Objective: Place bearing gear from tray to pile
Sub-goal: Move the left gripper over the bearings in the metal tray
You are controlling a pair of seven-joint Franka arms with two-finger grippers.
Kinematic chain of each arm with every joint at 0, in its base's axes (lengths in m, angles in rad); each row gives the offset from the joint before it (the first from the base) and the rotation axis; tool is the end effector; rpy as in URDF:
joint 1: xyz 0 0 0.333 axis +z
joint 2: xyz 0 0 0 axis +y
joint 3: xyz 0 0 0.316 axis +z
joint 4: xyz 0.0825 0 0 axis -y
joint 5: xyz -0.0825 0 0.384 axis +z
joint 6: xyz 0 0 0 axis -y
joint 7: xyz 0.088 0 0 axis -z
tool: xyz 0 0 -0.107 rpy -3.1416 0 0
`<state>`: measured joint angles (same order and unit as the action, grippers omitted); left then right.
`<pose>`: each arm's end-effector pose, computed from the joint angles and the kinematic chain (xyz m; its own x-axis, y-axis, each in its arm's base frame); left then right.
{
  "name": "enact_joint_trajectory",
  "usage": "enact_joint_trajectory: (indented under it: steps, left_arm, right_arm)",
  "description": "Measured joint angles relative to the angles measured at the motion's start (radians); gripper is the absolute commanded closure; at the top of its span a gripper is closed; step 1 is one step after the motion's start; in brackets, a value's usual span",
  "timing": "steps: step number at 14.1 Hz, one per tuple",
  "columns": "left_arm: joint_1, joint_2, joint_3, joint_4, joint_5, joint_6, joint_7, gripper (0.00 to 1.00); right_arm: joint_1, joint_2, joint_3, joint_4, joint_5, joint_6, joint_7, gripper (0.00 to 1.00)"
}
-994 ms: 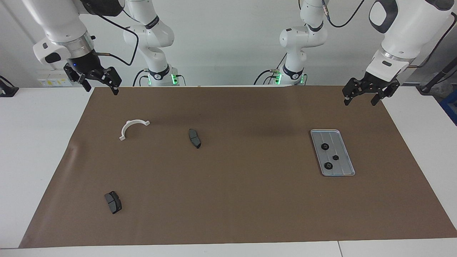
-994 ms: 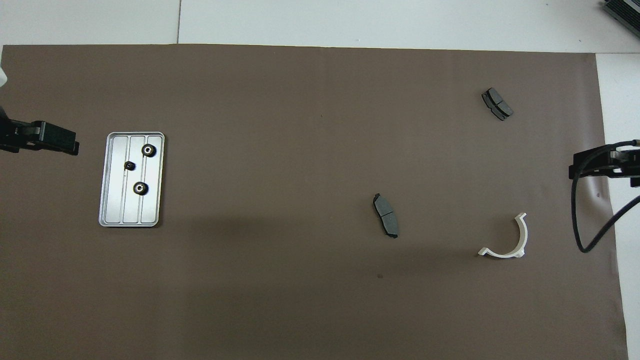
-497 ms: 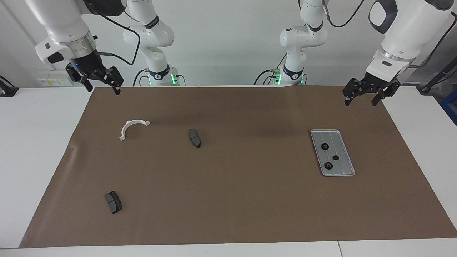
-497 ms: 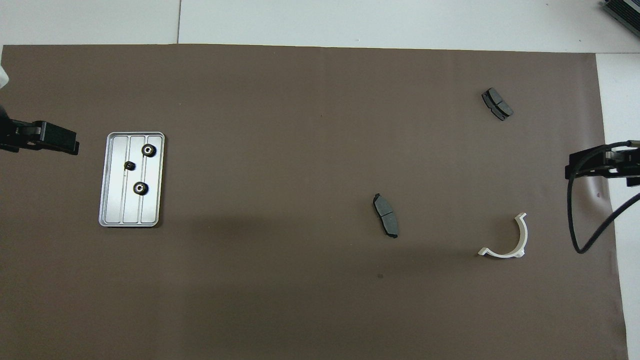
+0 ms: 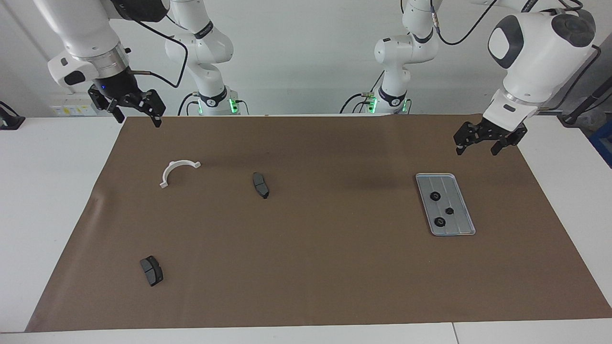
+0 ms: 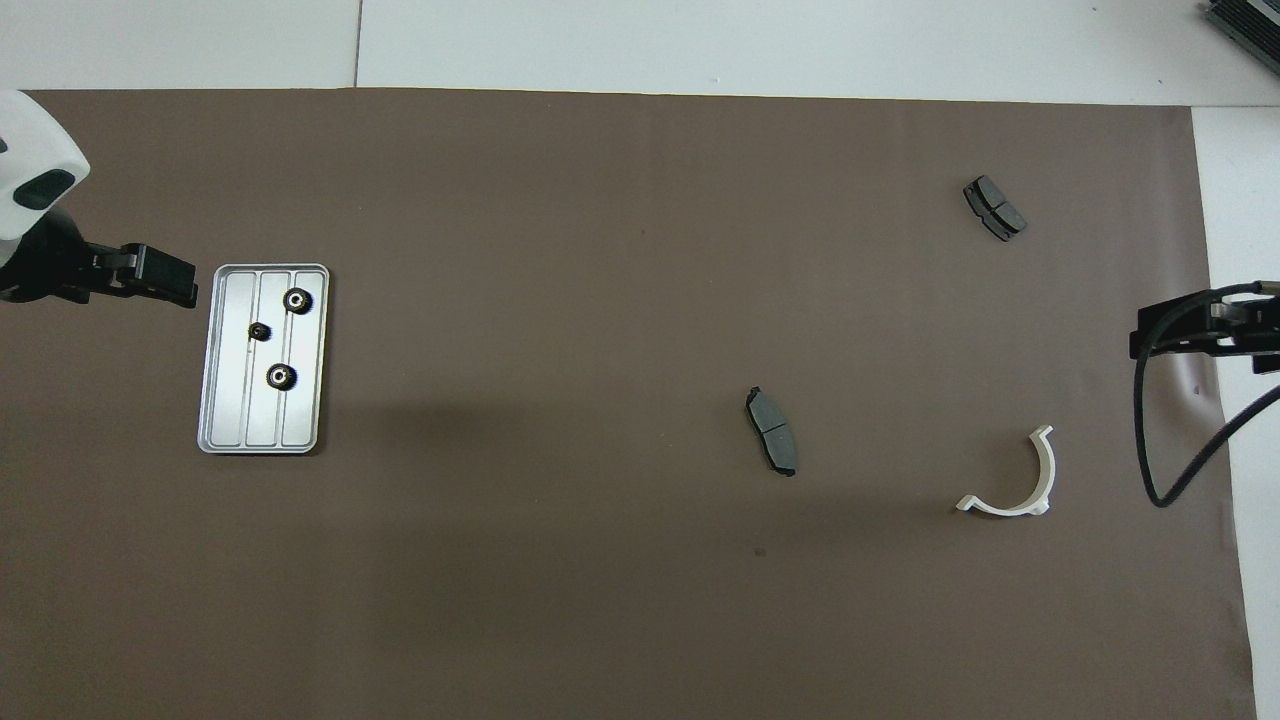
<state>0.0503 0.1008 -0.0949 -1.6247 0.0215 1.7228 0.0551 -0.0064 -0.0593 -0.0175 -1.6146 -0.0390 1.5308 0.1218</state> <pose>0.5932 -0.0221 0.5545 0.9947 -0.1023 -0.0029 -0.1023 -0.9947 -0.0116 0.5314 -0.0173 0.6327 0.9890 -0.1466 -0.0197 -0.1457 -0.9885 0.0406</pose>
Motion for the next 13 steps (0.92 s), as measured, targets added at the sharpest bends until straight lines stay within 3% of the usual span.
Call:
enact_joint_trajectory:
  steps: [4, 6, 8, 10, 13]
  left_arm:
    - [0.009, 0.024, 0.0, -0.107, 0.0, 0.136, -0.001, 0.0]
    - [0.009, 0.032, 0.0, -0.15, 0.0, 0.194, -0.012, 0.08]
    - [0.009, 0.035, 0.0, -0.209, 0.0, 0.266, -0.027, 0.1]
    - [0.013, 0.036, 0.0, -0.266, 0.0, 0.324, -0.034, 0.25]
    - [0.026, 0.036, 0.001, -0.311, 0.0, 0.356, -0.035, 0.3]
  right_arm:
    - [0.0, 0.0, 0.0, 0.0, 0.0, 0.0, 0.0, 0.0]
    - [0.0, 0.0, 0.0, -0.001, 0.0, 0.0, 0.0, 0.0]
    - [0.0, 0.0, 0.0, -0.001, 0.0, 0.0, 0.0, 0.0]
    - [0.0, 0.0, 0.0, -0.002, 0.0, 0.0, 0.0, 0.0]
    - [0.001, 0.0, 0.0, -0.003, 0.0, 0.0, 0.0, 0.0]
